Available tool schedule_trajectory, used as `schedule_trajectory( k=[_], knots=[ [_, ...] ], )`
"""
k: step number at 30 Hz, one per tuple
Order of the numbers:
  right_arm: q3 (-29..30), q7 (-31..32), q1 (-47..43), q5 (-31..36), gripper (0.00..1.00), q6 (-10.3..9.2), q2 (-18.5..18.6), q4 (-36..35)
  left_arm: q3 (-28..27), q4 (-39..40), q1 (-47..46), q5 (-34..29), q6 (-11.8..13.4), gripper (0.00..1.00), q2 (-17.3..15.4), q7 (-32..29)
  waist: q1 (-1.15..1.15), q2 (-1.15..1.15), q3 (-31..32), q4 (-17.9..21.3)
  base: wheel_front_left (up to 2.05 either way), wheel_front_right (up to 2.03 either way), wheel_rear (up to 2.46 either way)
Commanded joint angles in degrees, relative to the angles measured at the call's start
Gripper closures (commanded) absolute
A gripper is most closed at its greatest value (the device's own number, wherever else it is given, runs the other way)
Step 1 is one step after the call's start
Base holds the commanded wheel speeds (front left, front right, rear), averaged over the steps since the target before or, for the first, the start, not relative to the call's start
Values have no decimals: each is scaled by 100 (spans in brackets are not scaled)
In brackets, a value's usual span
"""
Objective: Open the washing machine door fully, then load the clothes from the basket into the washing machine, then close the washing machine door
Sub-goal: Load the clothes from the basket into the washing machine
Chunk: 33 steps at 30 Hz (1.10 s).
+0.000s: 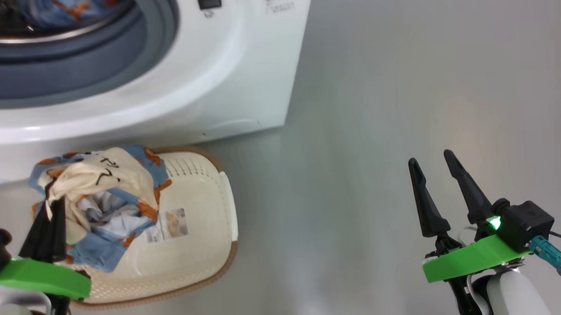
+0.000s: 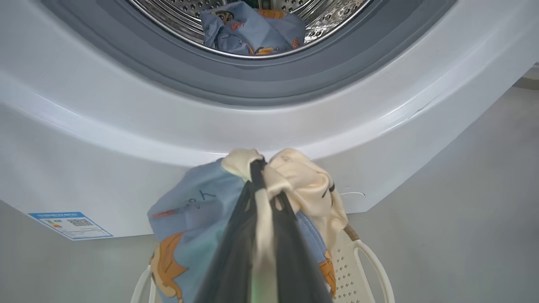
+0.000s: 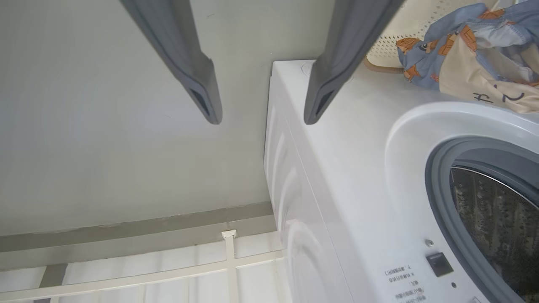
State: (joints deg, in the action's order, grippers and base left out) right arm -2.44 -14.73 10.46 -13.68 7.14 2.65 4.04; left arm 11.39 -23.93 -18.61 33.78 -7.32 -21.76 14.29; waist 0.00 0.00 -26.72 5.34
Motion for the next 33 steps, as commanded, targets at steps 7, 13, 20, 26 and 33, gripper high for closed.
schedule_trajectory(
  k=[7,13,20,26,33],
  knots=[
    [-78,-27,-229,58,0,35,22,79,-740,733,539,-515,-17,100,157,71,0,0,1025,-397,0,0,0],
    [10,-27,-359,104,0,35,22,171,-1051,1219,860,-901,-17,100,441,71,0,0,1373,-465,0,0,0],
    [94,-27,-542,242,0,35,22,216,-1284,1655,1188,-1284,-17,100,627,71,0,0,1707,-467,0,0,0],
    [152,-27,-714,416,0,35,22,237,-1519,1945,1602,-1556,-17,100,811,71,0,0,1974,-428,0,0,0],
    [186,-27,-837,536,0,35,22,244,-1747,2127,2001,-1788,-17,100,1055,71,0,0,2238,-412,0,0,0]
  ],
)
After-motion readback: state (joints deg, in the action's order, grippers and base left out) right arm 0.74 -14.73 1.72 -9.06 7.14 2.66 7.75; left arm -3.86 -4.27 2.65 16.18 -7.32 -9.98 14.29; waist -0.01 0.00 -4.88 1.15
